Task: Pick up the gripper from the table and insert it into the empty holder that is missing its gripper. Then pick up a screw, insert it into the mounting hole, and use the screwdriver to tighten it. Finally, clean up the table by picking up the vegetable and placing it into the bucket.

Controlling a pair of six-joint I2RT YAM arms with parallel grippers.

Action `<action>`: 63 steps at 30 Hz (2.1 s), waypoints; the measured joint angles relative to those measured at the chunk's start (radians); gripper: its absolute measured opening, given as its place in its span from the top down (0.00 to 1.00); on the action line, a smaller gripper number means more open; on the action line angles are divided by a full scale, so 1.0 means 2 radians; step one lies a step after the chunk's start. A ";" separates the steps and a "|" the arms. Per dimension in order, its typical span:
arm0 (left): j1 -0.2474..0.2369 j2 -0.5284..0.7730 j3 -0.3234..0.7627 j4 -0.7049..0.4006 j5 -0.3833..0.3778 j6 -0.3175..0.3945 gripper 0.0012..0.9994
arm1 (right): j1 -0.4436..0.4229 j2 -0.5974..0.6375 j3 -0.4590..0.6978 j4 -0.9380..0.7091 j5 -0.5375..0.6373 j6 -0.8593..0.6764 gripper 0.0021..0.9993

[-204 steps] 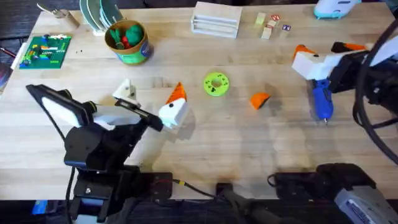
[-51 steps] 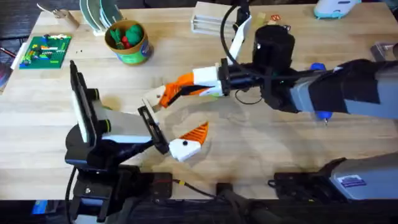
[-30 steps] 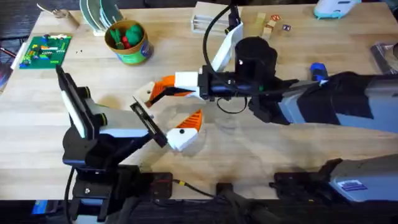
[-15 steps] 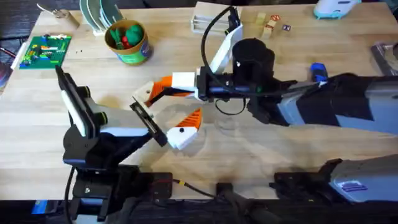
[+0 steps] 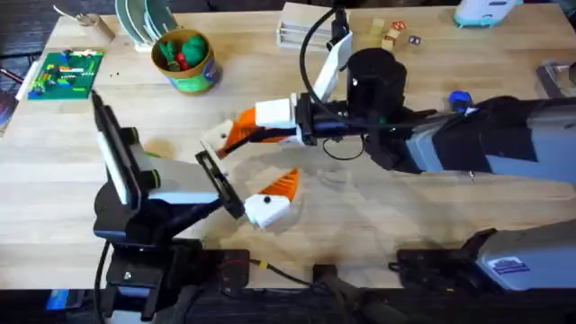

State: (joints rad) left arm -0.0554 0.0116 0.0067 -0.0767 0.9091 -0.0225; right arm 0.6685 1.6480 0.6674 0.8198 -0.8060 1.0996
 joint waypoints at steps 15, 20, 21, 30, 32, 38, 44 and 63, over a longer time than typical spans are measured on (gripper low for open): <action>-0.010 0.000 0.000 -0.005 0.047 0.006 0.01 | -0.013 0.001 0.000 0.006 -0.037 -0.005 0.11; -0.010 0.000 0.000 -0.005 0.047 0.006 0.01 | -0.045 0.001 0.000 0.005 -0.012 -0.034 0.09; -0.010 0.000 0.000 -0.005 0.047 0.006 0.01 | -0.053 0.001 0.000 0.006 -0.006 -0.048 0.09; -0.010 0.000 0.000 -0.005 0.047 0.007 0.01 | -0.137 -0.092 0.088 -0.365 0.105 -0.326 0.08; -0.010 0.000 0.000 -0.005 0.047 0.007 0.01 | -0.123 -0.114 0.099 -0.416 0.147 -0.371 0.08; -0.010 0.000 0.000 -0.005 0.047 0.007 0.01 | -0.051 -0.130 0.110 -0.501 0.307 -0.451 0.07; -0.010 0.000 0.000 -0.005 0.047 0.007 0.01 | -0.017 -0.110 0.110 -0.515 0.372 -0.474 0.07; -0.010 0.000 0.000 -0.005 0.047 0.008 0.01 | -0.007 -0.072 0.140 -0.556 0.402 -0.500 0.07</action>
State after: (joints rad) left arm -0.0761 0.0116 0.0063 -0.0864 1.0035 -0.0074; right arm 0.6541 1.5044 0.9482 -0.2920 -0.0028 0.0989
